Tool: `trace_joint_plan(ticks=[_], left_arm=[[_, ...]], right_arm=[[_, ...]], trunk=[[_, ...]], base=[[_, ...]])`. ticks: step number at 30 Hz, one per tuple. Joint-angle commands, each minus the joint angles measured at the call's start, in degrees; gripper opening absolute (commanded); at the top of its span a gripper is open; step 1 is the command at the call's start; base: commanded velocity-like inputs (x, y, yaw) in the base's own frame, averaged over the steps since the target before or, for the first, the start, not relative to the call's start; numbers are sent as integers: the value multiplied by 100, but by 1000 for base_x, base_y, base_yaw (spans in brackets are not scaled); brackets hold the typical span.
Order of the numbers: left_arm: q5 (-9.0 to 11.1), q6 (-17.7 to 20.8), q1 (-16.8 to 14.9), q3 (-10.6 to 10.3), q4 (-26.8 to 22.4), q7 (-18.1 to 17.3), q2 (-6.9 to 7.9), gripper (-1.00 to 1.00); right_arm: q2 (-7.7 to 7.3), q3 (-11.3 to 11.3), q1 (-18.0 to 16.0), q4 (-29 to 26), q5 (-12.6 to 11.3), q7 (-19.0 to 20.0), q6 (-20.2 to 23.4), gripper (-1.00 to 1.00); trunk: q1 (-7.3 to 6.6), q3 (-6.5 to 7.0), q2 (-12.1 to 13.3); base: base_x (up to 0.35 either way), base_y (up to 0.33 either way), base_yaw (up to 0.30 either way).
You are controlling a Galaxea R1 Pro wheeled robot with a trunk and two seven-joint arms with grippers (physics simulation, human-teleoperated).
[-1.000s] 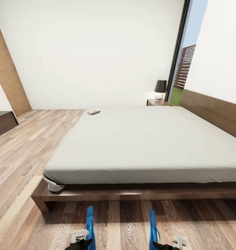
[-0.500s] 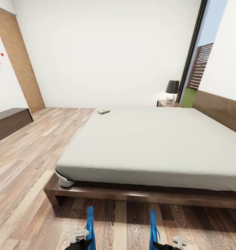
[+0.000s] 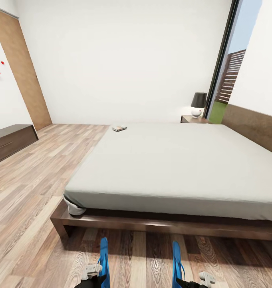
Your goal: In the bedroom, move the book from the bed onto either nightstand, and place the two sandals side by side next to the bed.
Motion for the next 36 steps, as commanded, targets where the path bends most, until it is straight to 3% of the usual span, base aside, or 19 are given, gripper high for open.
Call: trace_joint_plan(ticks=[1,7,10,11,13,14,16,17,20,25,29,32,36], left_arm=[[14,-44,-5,-44,5,-9,4,-100],[8,-31,-4,3,5,122,25,-100],[-7,2,-25,6,-22,1014,25,-100],[-33,23,-53,5,-39,1585,19,-100],[-143,98,-77,4,-58,2281,15,-100],[-304,181,-92,2,-88,2683,14,-100],[-634,281,-116,0,-218,3045,16,-100],[-950,337,-129,-1,-332,3207,26,-100],[-1672,410,-146,3,-454,3418,37,-100],[-2455,456,-286,4,-484,3707,23,-100],[-3122,827,-314,4,-487,3746,31,-100],[-3369,940,-318,4,-487,3729,120,-100],[-3405,953,-319,4,-487,3717,159,-100]], right_arm=[[-1,-18,-4,6,-6,3,1,-100],[-1,-24,-4,6,-12,-6,2,-100],[-1,-28,-4,6,-13,0,3,-100],[-2,-31,-4,6,-14,10,3,-100],[-6,-34,-4,6,-14,25,3,-100],[-3,-33,-4,6,-14,29,3,-100],[-6,-32,-4,5,-14,29,3,-100],[-8,-34,-4,5,-14,29,3,-100],[-42,-41,-4,1,-14,34,3,-100],[-105,-44,-4,2,-14,30,7,-100],[-120,-44,-4,4,-14,-1,4,-100],[-123,-46,-4,5,-14,-6,3,-100],[-130,-52,-4,4,-14,-1,3,-100]], trunk=[[-1,-5,-2],[-1,-5,-2],[-1,-5,-2],[-1,-5,-2],[-1,-5,-2],[-1,-5,-2],[-1,-5,-2],[-1,-5,-2],[-1,-5,-2],[-1,-5,-2],[-1,-5,-2],[-1,-5,-2],[-1,-5,-2]], base=[[0,0,0],[0,0,0],[0,0,0],[0,0,0],[0,0,0],[0,0,0],[0,0,0],[0,0,0],[0,0,0],[0,0,0],[0,0,0],[0,0,0],[0,0,0]])
